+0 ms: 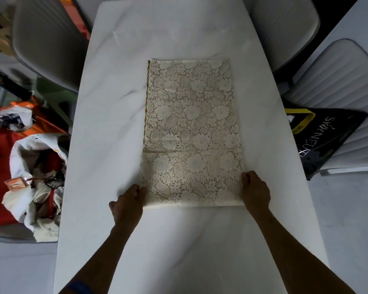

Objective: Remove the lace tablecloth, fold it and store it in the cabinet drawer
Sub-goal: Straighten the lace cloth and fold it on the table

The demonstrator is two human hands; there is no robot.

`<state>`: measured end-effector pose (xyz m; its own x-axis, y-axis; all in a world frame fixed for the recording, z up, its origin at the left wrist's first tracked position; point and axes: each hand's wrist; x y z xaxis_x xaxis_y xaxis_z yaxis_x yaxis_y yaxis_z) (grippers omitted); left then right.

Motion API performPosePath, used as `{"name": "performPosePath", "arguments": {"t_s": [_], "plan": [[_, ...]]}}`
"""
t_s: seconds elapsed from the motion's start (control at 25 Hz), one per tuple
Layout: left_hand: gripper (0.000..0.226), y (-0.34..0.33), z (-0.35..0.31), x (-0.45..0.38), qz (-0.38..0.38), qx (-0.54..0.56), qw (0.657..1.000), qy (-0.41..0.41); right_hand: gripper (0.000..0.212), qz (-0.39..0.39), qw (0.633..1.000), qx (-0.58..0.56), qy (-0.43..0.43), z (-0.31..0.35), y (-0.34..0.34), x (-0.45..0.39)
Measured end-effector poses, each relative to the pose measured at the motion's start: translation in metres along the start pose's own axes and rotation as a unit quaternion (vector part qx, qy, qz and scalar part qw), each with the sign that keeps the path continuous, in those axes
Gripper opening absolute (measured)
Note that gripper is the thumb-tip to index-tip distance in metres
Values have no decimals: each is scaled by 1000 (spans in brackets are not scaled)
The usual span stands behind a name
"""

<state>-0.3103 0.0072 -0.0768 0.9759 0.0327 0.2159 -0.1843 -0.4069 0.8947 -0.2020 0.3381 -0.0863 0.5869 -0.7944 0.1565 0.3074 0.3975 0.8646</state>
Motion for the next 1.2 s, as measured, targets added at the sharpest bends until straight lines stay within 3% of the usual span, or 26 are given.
{"name": "performPosePath", "arguments": {"t_s": [0.12,0.2,0.24,0.32,0.4,0.44,0.6,0.8,0.92,1.04,1.2], "plan": [[33,-1,-2,-5,14,-40,999,28,34,-11,1000,19,-22,5,-2,3],[35,1,-6,-6,-3,-66,996,52,31,-60,997,42,0,10,1,10],[33,2,-9,-3,-30,-72,997,10,34,-93,990,92,59,9,3,15],[31,1,-12,6,-50,-31,981,-186,49,-68,956,153,242,2,2,35],[41,-1,-8,15,24,3,932,-361,62,40,912,157,376,-18,-4,62],[52,-1,-6,19,69,-9,917,-392,66,77,902,166,392,-28,-6,70],[82,6,-5,20,148,-45,933,-324,70,99,909,216,341,-37,0,74],[80,-1,-19,32,55,-129,926,-350,69,32,908,274,316,-8,1,87],[74,1,-23,30,64,-156,929,-330,44,26,885,347,309,23,-2,90],[61,16,-12,19,130,-176,925,-312,31,21,863,330,381,20,10,88],[36,60,11,49,256,-152,896,-328,26,71,892,232,381,-7,48,134]]}}
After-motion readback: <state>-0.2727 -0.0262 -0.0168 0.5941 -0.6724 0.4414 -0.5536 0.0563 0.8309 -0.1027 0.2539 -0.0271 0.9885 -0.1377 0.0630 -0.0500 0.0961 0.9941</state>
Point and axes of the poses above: each hand's wrist, its own x-axis away from the middle knuckle, its own y-axis out of the back of the hand, z = x × y, and after that the axes turned 6 degrees about -z, right-handed
